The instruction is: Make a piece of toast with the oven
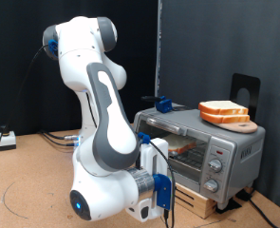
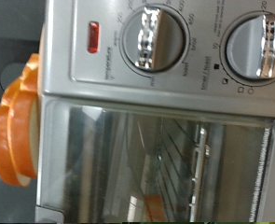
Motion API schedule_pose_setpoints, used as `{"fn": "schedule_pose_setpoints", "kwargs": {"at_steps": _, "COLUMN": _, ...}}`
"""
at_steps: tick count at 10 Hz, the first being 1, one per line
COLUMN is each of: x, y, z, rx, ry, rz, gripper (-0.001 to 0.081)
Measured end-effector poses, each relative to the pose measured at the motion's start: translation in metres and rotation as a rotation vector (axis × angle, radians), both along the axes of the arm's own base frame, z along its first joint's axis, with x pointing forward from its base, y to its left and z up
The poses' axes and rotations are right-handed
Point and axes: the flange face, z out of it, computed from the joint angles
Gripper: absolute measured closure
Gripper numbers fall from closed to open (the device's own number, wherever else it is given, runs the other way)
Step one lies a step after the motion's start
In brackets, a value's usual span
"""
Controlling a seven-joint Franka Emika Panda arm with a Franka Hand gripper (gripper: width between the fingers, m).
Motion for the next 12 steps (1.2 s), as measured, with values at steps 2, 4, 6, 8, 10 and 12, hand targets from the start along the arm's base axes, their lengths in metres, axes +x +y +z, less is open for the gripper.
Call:
{"fn": "schedule_pose_setpoints", "kwargs": {"at_steps": 2, "x": 0.010, "y": 0.007, "z": -0.010, "rx": -0.005, "ry": -0.029, "rz": 0.010, "gripper": -0.0004}}
{"fn": "schedule_pose_setpoints", "kwargs": {"at_steps": 4, "x": 0.020, "y": 0.012, "z": -0.017, "rx": -0.001, "ry": -0.049, "rz": 0.014, "gripper": -0.0004}}
{"fn": "schedule_pose_setpoints", "kwargs": {"at_steps": 6, "x": 0.026, "y": 0.019, "z": -0.022, "rx": -0.003, "ry": -0.062, "rz": 0.033, "gripper": -0.0004}}
{"fn": "schedule_pose_setpoints", "kwargs": {"at_steps": 8, "x": 0.030, "y": 0.027, "z": -0.030, "rx": -0.024, "ry": -0.068, "rz": 0.057, "gripper": -0.0004}}
{"fn": "schedule_pose_setpoints", "kwargs": {"at_steps": 10, "x": 0.032, "y": 0.032, "z": -0.038, "rx": -0.036, "ry": -0.068, "rz": 0.046, "gripper": -0.0004}}
{"fn": "schedule_pose_setpoints", "kwargs": {"at_steps": 12, "x": 0.032, "y": 0.037, "z": -0.045, "rx": -0.036, "ry": -0.064, "rz": 0.040, "gripper": -0.0004}}
